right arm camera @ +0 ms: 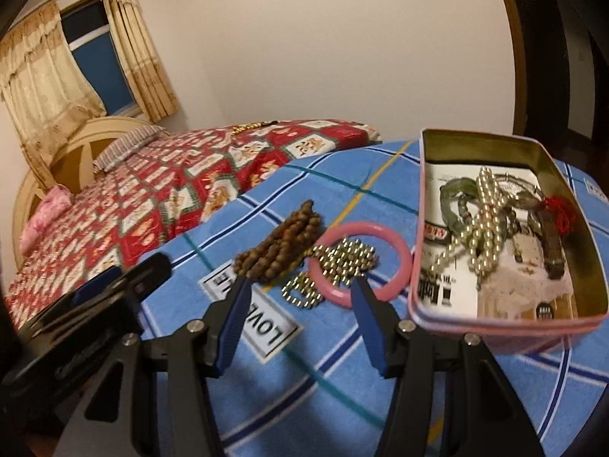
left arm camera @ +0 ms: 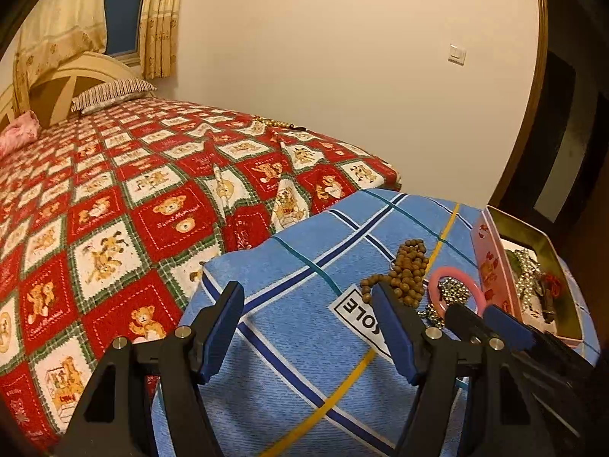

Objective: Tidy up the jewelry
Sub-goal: 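Move both tools back toward the remaining jewelry on the cloth, then grasp the pink bangle with the right tool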

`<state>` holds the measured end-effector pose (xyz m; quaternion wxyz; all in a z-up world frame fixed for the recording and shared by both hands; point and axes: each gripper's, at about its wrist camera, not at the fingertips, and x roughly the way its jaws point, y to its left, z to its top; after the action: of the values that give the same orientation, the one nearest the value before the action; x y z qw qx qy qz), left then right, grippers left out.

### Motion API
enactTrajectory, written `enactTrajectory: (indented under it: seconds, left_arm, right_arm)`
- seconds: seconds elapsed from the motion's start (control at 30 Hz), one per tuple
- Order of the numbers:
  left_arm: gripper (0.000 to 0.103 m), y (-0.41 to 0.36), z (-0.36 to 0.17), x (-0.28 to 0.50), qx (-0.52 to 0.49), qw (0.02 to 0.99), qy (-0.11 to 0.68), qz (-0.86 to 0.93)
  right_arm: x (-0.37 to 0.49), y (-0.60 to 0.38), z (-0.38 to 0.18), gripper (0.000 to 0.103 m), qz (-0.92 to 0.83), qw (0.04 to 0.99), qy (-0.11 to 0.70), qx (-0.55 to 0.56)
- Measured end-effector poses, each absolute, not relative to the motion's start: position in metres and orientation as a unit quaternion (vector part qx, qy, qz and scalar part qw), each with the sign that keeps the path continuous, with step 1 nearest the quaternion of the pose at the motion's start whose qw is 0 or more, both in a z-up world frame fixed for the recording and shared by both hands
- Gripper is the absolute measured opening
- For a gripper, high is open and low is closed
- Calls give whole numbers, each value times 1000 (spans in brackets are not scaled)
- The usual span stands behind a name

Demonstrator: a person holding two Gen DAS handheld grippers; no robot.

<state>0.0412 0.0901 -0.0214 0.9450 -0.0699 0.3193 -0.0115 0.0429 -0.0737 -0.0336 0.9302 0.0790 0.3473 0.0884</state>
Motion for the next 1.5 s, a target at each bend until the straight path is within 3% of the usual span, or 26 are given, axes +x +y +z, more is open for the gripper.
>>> enactTrajectory:
  seconds: [0.27, 0.53, 0.87, 1.23, 1.37, 1.5]
  left_arm:
    - [70, 97, -25, 43, -93, 939, 329, -21]
    - [70, 97, -28, 44, -95, 936, 337, -22]
    - [70, 97, -29, 44, -95, 936, 337, -22]
    - [70, 95, -28, 42, -95, 937, 334, -22]
    - [70, 95, -29, 44, -94, 937, 336, -20]
    - [70, 95, -29, 43, -95, 937, 335, -21]
  right_arm:
    - [62, -85, -46, 27, 70, 914, 396, 58]
    - [65, -79, -45, 29, 81, 913, 398, 31]
    - [81, -41, -47, 32, 72, 910, 396, -98]
    - [84, -53, -37, 32, 87, 921, 378, -30]
    - [96, -44, -50, 32, 67, 904, 417, -64]
    - [101, -55, -52, 35, 86, 893, 442, -16]
